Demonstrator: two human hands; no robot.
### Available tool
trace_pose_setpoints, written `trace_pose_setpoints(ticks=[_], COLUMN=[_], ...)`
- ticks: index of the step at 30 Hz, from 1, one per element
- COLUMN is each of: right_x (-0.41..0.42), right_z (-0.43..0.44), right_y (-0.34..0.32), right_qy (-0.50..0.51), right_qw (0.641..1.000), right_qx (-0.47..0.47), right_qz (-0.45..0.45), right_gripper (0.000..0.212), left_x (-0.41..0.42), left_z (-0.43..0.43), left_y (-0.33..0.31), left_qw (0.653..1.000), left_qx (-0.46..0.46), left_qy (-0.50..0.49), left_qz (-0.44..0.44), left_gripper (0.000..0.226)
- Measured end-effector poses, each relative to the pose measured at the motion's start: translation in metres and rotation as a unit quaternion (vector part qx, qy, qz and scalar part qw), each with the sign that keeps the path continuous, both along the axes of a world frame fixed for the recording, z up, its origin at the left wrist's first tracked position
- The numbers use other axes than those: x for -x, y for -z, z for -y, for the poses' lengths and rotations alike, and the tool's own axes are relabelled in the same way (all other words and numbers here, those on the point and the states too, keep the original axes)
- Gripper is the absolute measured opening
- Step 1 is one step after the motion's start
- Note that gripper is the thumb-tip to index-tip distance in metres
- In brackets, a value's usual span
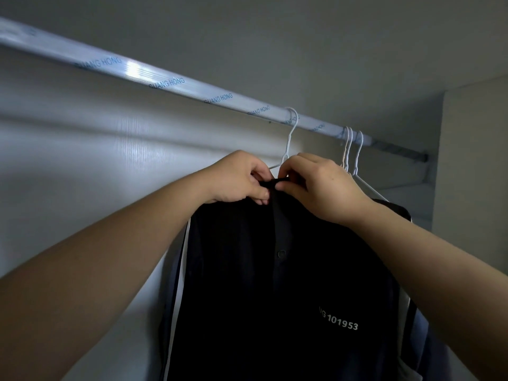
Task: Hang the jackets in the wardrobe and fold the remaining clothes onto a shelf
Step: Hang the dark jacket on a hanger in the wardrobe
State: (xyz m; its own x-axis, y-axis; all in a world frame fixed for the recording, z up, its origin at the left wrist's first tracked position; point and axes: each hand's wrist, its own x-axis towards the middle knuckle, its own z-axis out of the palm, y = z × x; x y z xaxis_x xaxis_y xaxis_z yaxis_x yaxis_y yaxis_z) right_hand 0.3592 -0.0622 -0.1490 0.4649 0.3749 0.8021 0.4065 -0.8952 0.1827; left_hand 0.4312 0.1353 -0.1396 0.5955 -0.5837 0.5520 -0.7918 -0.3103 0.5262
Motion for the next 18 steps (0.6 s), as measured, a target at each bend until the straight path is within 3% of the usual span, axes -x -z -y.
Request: trace_pose_setpoints(ticks=[3, 7, 11, 18], right_x=[-0.001, -0.002, -0.002, -0.002], right_z=[0.003, 0.007, 0.011, 0.010], right_y=[0.003, 0.005, 0.003, 0.003], right_qy=[-0.004, -0.013, -0.022, 0.076], right_qw=[1.000, 1.000, 0.999, 0.996], right_qx=[0.008, 0.006, -0.018, 0.039], right_qz=[0.005, 0.022, 0.016, -0.014], right_gripper=[0.020, 0.031, 0.046, 0.046], left_x=[0.005, 0.011, 0.011, 0.015], left_z=[-0.003, -0.001, 0.001, 0.001], left_y=[-0.001, -0.001, -0.001, -0.002], left_qw=[1.000, 0.997, 0.996, 0.998], left_qx=[0.002, 0.015, 0.036, 0.031], left_qy=[0.003, 0.062, 0.061, 0.044], left_qz=[-0.027, -0.047, -0.046, -0.039], left_gripper=[0.032, 0.007, 0.003, 0.009])
